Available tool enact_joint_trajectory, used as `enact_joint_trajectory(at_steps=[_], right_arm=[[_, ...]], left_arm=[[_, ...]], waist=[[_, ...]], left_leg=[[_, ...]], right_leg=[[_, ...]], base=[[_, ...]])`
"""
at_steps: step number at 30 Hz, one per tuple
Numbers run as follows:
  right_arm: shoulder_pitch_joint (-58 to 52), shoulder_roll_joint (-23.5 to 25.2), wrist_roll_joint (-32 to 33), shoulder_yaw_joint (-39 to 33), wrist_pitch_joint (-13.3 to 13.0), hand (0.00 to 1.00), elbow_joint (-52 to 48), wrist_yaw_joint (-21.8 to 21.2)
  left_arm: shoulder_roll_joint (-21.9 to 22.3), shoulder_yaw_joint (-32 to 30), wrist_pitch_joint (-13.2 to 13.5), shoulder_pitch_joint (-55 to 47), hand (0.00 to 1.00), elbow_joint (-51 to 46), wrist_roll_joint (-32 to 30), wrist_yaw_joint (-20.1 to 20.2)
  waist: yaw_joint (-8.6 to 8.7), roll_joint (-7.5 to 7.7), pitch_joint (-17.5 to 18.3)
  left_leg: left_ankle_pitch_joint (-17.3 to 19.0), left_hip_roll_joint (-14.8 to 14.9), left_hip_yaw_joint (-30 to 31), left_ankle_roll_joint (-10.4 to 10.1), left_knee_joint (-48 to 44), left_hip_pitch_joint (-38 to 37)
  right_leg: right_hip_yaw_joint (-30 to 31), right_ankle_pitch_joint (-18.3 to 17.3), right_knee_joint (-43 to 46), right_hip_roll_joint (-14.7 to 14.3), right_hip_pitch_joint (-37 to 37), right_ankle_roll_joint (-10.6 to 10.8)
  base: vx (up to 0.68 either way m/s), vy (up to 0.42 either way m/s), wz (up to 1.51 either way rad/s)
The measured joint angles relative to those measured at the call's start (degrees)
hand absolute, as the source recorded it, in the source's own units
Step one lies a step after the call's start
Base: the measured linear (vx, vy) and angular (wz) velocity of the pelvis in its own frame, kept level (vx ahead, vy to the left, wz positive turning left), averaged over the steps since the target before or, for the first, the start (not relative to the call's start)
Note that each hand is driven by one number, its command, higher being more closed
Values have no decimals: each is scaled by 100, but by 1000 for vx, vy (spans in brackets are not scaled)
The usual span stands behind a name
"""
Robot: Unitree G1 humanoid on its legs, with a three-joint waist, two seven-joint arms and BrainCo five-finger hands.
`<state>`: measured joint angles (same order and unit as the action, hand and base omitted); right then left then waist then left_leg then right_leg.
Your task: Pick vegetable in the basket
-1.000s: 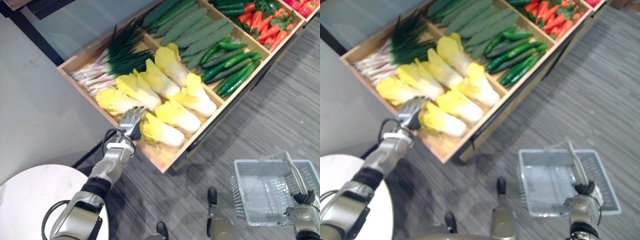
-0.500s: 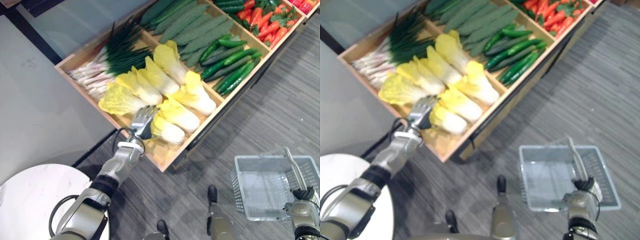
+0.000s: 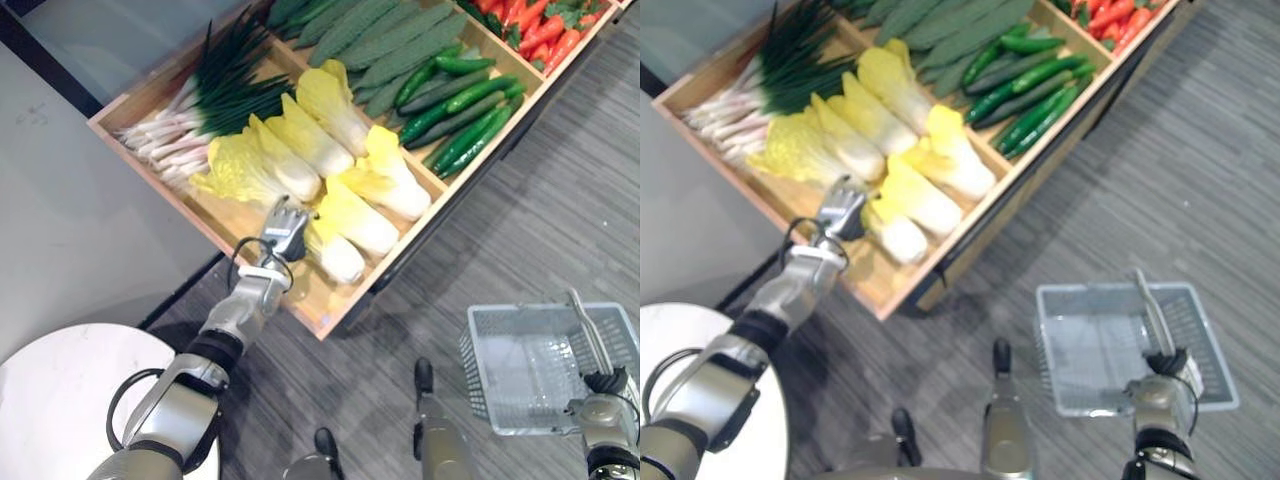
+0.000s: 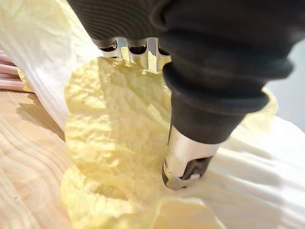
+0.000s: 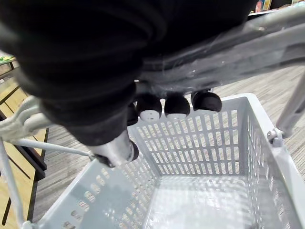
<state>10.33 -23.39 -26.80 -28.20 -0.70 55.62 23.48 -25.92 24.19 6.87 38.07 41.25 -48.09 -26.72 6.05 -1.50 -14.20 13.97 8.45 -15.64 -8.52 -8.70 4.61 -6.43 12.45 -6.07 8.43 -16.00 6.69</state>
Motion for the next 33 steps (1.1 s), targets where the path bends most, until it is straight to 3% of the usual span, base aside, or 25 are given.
enact_joint_trajectory(at_steps=[18, 24, 33], right_arm=[[17, -8, -3, 408, -13, 100, -5, 2], [-30, -8, -4, 406, -8, 100, -67, 1], [-28, 18, -17, 475, -26, 100, -129, -9]], left_arm=[[110, -421, 9, -122, 100, -4, 79, 1], [100, -920, 9, -535, 100, -623, 352, 2], [94, -1065, 58, -1339, 100, -1410, 514, 105]], waist=[[36, 76, -52], [21, 112, -73], [-22, 112, -70]], left_leg=[[14, 82, 76, -22, -40, -84], [10, 87, 188, -18, -35, -108], [-3, 26, 227, 2, 53, -254]], right_leg=[[-101, -12, 1, -63, 185, -34], [-224, -18, 1, -55, 242, -38], [-277, -17, 1, -1, 373, -38]], base=[[25, -13, 2], [36, -8, 8], [33, 5, 3]])
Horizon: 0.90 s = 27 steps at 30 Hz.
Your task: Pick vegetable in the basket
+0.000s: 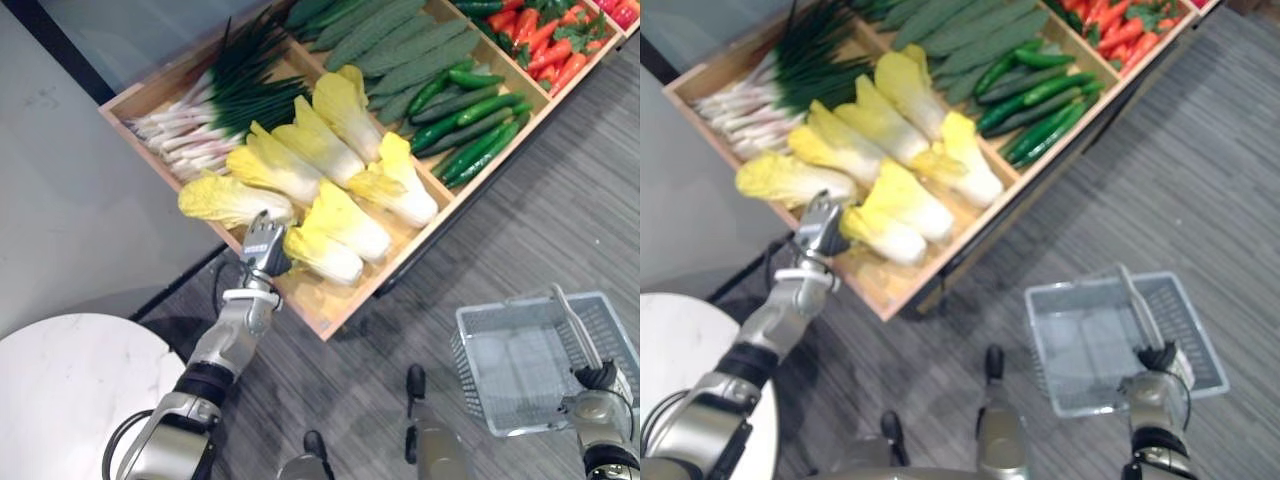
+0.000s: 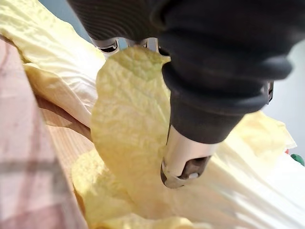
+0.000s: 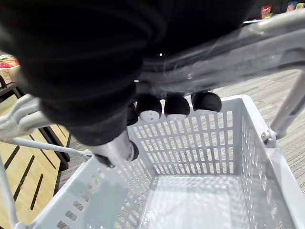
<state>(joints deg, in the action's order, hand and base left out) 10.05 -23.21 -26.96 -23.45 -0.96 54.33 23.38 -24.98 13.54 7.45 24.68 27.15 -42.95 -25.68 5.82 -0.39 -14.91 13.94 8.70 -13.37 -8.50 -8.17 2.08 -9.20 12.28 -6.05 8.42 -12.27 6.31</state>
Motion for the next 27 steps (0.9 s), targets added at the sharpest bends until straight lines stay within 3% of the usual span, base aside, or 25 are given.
enact_joint_trajectory(at_steps=[14, 21, 27], right_arm=[[-211, 182, -62, 141, 9, 100, -194, -3], [-435, 219, -188, 138, 11, 100, -217, -4], [-456, 328, -187, 137, 2, 100, -222, -18]], left_arm=[[24, -53, -12, -641, 100, -735, 223, 291], [127, -62, -9, -860, 100, -1358, 227, 347], [194, -330, 0, -919, 100, -1881, 419, 302]], waist=[[0, -5, 32], [2, -4, 333], [-24, 10, 350]], left_leg=[[-21, -31, 59, 27, 8, -38], [-52, -110, 148, 78, 84, -67], [-78, -194, 162, 119, 107, -125]], right_leg=[[-74, 2, -1, 43, 66, 2], [-180, 4, -2, 129, 118, 3], [-197, 21, -2, 213, 177, 23]], base=[[2, 0, 1], [29, 9, 7], [1, 3, 1]])
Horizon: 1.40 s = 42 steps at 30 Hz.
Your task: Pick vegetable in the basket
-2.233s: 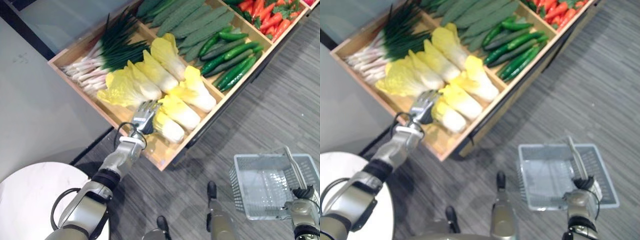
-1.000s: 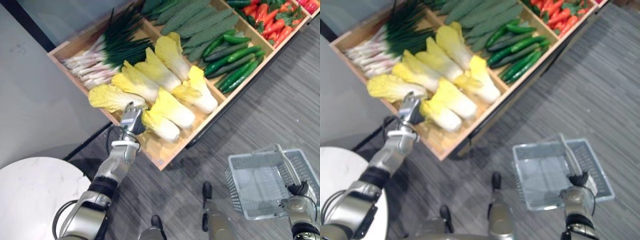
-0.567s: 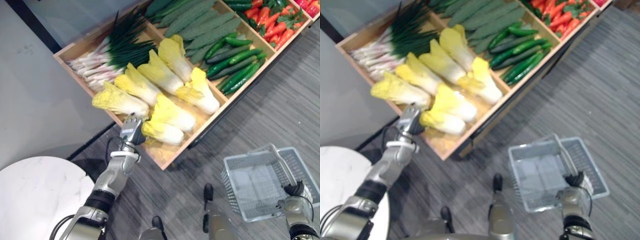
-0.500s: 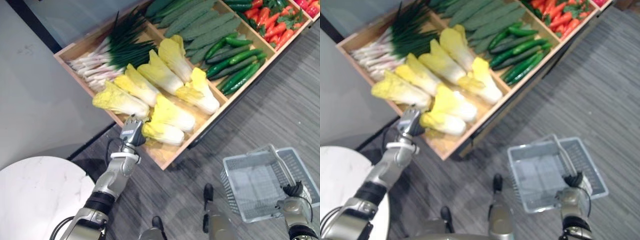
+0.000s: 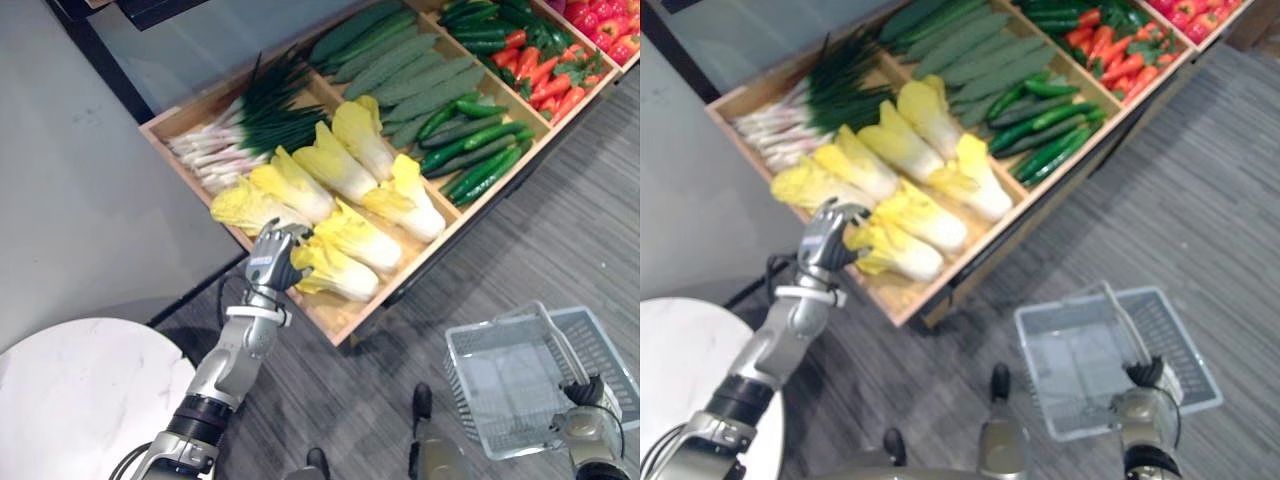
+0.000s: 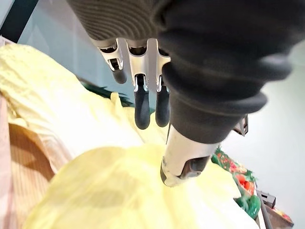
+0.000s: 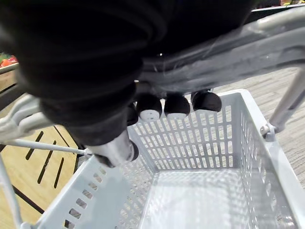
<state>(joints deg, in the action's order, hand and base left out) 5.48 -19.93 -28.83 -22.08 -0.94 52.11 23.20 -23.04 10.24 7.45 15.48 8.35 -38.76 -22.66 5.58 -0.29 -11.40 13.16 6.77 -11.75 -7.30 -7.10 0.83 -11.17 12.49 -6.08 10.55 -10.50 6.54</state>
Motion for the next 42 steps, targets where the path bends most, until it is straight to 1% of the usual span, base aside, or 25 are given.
enact_joint_trajectory(at_steps=[3, 5, 7, 8, 10, 11, 17, 21, 23, 27, 29, 33, 34, 36, 39, 40, 42], right_arm=[[-71, 50, 0, 0, -6, 100, 0, -4], [-179, 71, -1, 2, -6, 100, 0, -7], [-220, 76, 0, 3, -9, 100, 0, -8], [-229, 82, -1, 8, -14, 100, 1, -10], [-250, 91, -5, 15, -23, 100, 2, -39], [-249, 91, -4, 15, -32, 100, 2, -50], [-225, 91, -4, 15, -53, 100, -5, -55], [-242, 90, -5, 15, -31, 100, -25, -71], [-244, 89, -23, 15, 13, 100, -72, -93], [-227, 81, -53, 19, 31, 100, -218, -94], [-213, 66, -52, 18, 30, 100, -229, -93], [-216, 62, -52, 19, 30, 100, -244, -93], [-220, 62, -52, 26, 30, 100, -244, -93], [-224, 62, -52, 37, 29, 100, -244, -93], [-225, 62, -52, 42, 29, 100, -244, -92], [-226, 62, -52, 43, 29, 100, -244, -93], [-226, 62, -51, 43, 29, 100, -244, -92]], left_arm=[[71, -73, -13, 3, 100, -220, 33, -106], [110, -73, -14, 22, 100, -361, 33, -131], [145, -83, -14, 45, 100, -434, 33, -133], [178, -90, -14, 46, 100, -468, 33, -133], [186, -108, -13, 54, 100, -530, 33, -133], [201, -108, -15, 55, 0, -530, 32, -131], [213, -105, -18, 53, 0, -521, 32, -50], [173, -22, -10, 59, 0, -337, 10, 276], [45, 276, -11, 68, 0, 16, -58, 505], [-31, 566, -8, 76, 0, 457, -328, 754], [-40, 647, -8, 156, 0, 690, -497, 779], [-125, 820, -11, 405, 0, 1025, -562, 783], [-162, 856, -26, 472, 0, 1133, -713, 782], [-244, 940, -32, 522, 0, 1298, -762, 782], [-248, 988, -47, 527, 0, 1519, -792, 781], [-248, 988, -52, 532, 0, 1600, -925, 781], [-248, 1005, -63, 583, 0, 1785, -978, 780]], waist=[[-23, 6, 63], [-101, 10, 153], [-115, 24, 202], [-117, 43, 285], [-124, 89, 328], [-125, 108, 340], [-119, 131, 350], [-116, 131, 350], [-110, 130, 350], [-113, 127, 352], [-105, 117, 357], [-90, 117, 357], [-94, 117, 357], [-92, 116, 358], [-90, 116, 358], [-90, 116, 358], [-86, 116, 358]], left_leg=[[-12, -2, 44, 12, -42, 95], [-12, 1, 53, 11, -74, 113], [-11, -2, 74, 11, -111, 190], [-11, -11, 105, 12, -119, 218], [-14, -11, 114, 15, -169, 289], [-12, -8, 118, 14, -211, 302], [-7, 1, 109, 12, -296, 315], [-3, 3, 108, 8, -310, 317], [1, 22, 103, 1, -309, 318], [13, 65, 11, -18, -296, 324], [15, 77, 1, -22, -284, 300], [16, 58, 1, -23, -248, 263], [16, 48, 1, -23, -233, 244], [16, 38, -5, -22, -207, 201], [17, 28, -5, -21, -208, 198], [17, 30, -4, -21, -208, 199], [17, 34, -7, -22, -210, 199]], right_leg=[[8, 10, 1, 11, -35, 13], [18, 12, 2, 8, -38, 13], [20, 16, 2, 18, -47, 18], [19, 19, 2, 28, -102, 21], [42, 50, 3, 28, -139, 18], [48, 50, 3, 29, -138, 18], [75, 79, 1, 22, -138, -19], [74, 77, -1, 20, -138, -22], [78, 69, -2, -1, -146, -33], [139, 66, -1, -60, -229, -38], [151, 66, 0, -78, -230, -38], [152, 67, 0, -66, -220, -37], [153, 67, 0, -59, -210, -37], [155, 68, 0, -53, -187, -37], [155, 68, -1, -44, -185, -37], [155, 67, -1, -46, -187, -37], [159, 67, -2, -50, -192, -37]], base=[[-11, -9, 8], [0, 0, 0], [-13, -4, 4], [-19, -10, 7], [-7, -6, 2], [0, 0, 0], [-24, -8, -2], [0, 0, 0], [0, -2, -2], [25, -8, -11], [57, 0, -11], [60, 16, -2], [38, 16, -3], [37, 18, -2], [0, 0, 0], [0, 0, 0], [0, 0, 0]])
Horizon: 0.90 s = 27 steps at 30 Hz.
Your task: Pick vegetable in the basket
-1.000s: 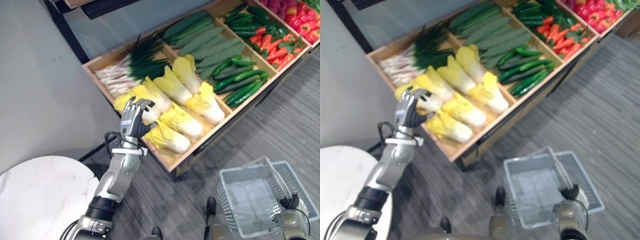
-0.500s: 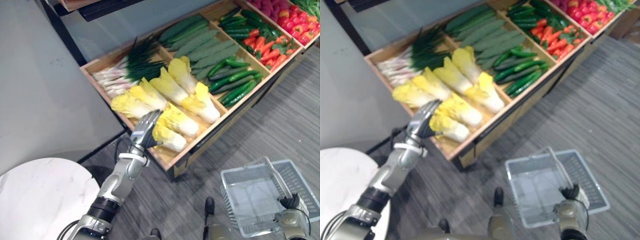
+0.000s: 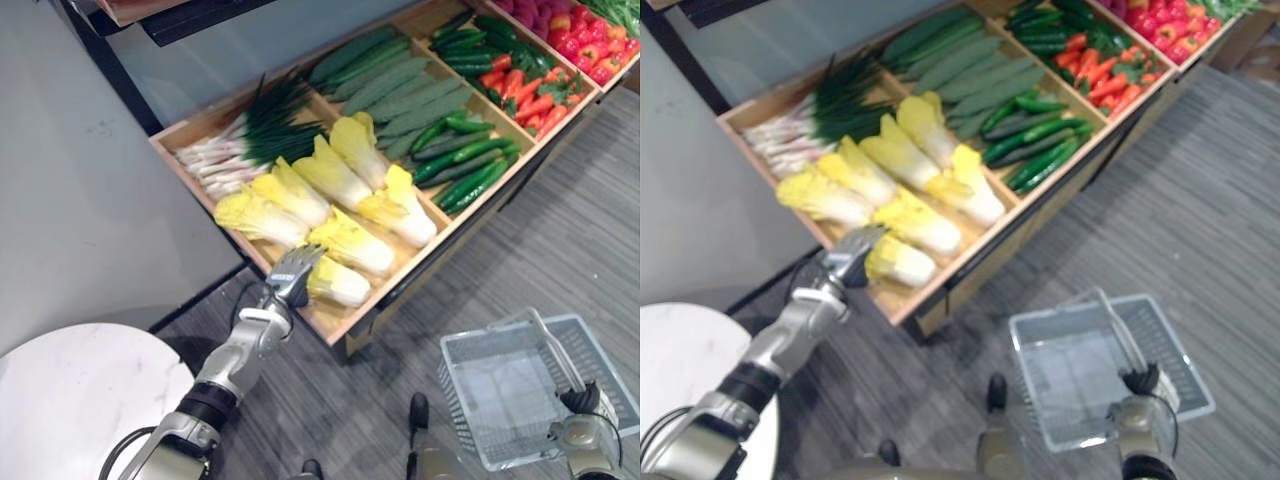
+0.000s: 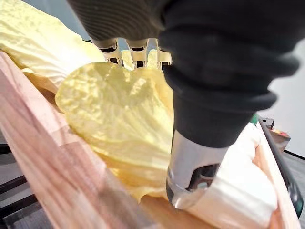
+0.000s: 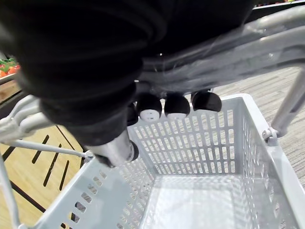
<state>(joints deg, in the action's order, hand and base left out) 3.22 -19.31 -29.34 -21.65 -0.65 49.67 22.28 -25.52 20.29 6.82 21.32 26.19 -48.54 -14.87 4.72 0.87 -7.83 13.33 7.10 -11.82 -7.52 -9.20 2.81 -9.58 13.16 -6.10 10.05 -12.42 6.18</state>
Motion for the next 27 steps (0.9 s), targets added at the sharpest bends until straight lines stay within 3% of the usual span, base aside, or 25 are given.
enact_joint_trajectory(at_steps=[15, 20, 21, 27], right_arm=[[27, -5, 12, -38, 35, 100, -1, 0], [44, -115, 15, -56, 97, 100, 0, 0], [39, -118, 15, -58, 116, 100, 0, 0], [48, -117, 21, -61, 116, 100, 0, 1]], left_arm=[[-1, -10, -217, 360, 0, 690, -178, -67], [16, -39, -249, 383, 0, 751, -179, -208], [19, -43, -250, 385, 100, 769, -179, -236], [63, -184, -384, 465, 100, 886, -176, -303]], waist=[[127, -7, -5], [138, -93, -26], [144, -92, -27], [147, -87, -30]], left_leg=[[27, 56, -130, -41, 8, 41], [27, 61, -159, -42, 10, 98], [28, 61, -159, -42, 10, 97], [30, 61, -161, -45, 2, 97]], right_leg=[[106, -1, 0, -76, -133, 0], [148, 1, 1, -89, -212, -1], [153, 3, 1, -90, -212, -4], [167, 13, 0, -92, -213, -18]], base=[[11, -4, -4], [37, -10, -4], [33, -3, -1], [0, 0, 0]])
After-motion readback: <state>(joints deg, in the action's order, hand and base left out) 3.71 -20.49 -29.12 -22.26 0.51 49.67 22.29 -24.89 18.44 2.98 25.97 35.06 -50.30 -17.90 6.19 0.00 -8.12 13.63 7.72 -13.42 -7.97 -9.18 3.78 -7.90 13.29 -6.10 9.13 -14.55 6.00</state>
